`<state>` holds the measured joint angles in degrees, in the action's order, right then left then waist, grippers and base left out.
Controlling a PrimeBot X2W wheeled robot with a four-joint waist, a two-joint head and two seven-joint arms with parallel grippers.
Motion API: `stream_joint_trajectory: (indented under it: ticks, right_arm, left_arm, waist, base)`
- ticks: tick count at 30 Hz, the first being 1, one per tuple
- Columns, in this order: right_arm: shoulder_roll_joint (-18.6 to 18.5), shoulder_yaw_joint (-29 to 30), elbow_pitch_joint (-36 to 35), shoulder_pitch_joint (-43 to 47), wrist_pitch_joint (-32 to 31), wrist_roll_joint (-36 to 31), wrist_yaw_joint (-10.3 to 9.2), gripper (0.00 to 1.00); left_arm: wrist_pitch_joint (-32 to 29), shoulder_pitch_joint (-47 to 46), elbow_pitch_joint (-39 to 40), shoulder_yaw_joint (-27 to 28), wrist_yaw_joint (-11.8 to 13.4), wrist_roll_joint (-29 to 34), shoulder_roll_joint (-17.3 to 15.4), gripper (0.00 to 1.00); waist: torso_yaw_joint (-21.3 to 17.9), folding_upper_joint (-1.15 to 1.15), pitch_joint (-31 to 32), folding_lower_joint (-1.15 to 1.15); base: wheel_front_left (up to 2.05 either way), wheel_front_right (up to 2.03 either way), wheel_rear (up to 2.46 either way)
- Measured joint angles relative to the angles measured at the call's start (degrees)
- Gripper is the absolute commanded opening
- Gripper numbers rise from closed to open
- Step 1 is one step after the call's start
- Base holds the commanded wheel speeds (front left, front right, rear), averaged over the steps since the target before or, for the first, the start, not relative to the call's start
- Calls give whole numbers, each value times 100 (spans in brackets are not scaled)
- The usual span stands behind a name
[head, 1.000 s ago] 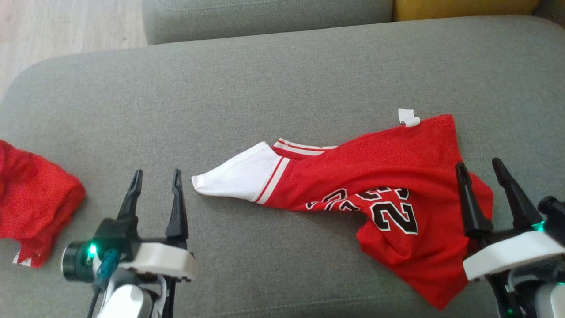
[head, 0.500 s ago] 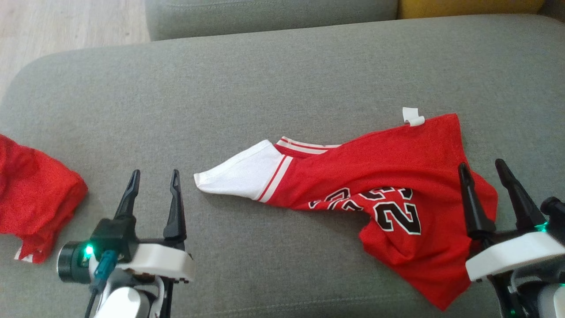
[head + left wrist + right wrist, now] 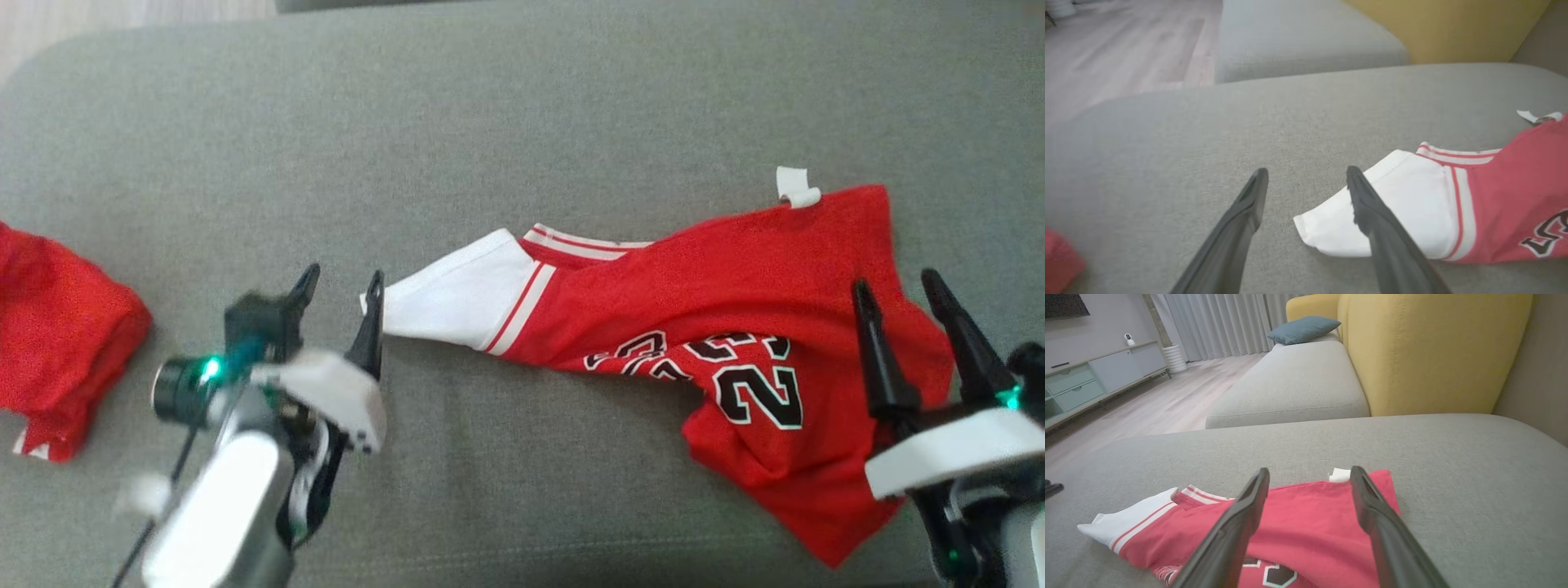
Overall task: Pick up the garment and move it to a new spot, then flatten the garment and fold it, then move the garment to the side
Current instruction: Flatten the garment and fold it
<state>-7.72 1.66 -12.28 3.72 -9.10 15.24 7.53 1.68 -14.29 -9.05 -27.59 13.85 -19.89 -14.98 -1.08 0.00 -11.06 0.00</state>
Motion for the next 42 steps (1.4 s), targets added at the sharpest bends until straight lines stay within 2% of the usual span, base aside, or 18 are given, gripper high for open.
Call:
stream_joint_trajectory:
  ticks: [4,8,14,16,17,21,24,32,36,42]
  right_arm:
    - [-8,-129,37,-208,1,89,0,100]
    - [-26,-160,118,-244,3,100,0,100]
    - [-32,-145,193,-268,52,151,0,100]
    - [-33,-129,223,-312,52,171,0,100]
    - [-35,-103,235,-326,52,193,0,100]
    - [-115,88,481,-391,-26,288,0,100]
    - [-322,183,818,-656,-160,437,0,100]
    - [-981,235,2258,-1796,-668,802,0,100]
    - [-1203,33,2987,-2348,-829,971,0,100]
    - [-1440,-601,3809,-3055,-835,1214,0,100]
  left_arm:
    - [-613,-640,-937,-70,-300,-258,120,100]
    - [-1147,-808,-1600,-152,-487,-435,215,100]
    - [-1358,-1216,-2012,-196,-656,-505,253,100]
    - [-1378,-1283,-2103,-242,-722,-505,250,9]
    - [-1411,-1306,-2121,-270,-739,-506,249,0]
    - [-1415,-1311,-2157,-345,-788,-503,260,0]
    - [-1366,-1306,-2150,-356,-780,-500,257,0]
    - [-1199,-1302,-1884,-436,-721,-438,256,0]
    - [-1107,-1327,-1748,-497,-720,-391,275,0]
    - [-1006,-1506,-1657,-512,-721,-389,307,0]
  waist:
    - [-16,0,-209,0]
    - [-103,0,-329,0]
    - [-233,0,-418,0]
    - [-272,0,-424,0]
    - [-287,0,-423,0]
    - [-320,0,-399,0]
    - [-312,0,-386,0]
    - [-142,0,-554,0]
    - [-14,0,-691,0]
    - [140,0,-906,0]
  base:
    - [0,0,0]
    - [0,0,0]
    - [0,0,0]
    - [0,0,0]
    - [0,0,0]
    - [0,0,0]
    - [0,0,0]
    - [0,0,0]
    - [0,0,0]
    - [0,0,0]
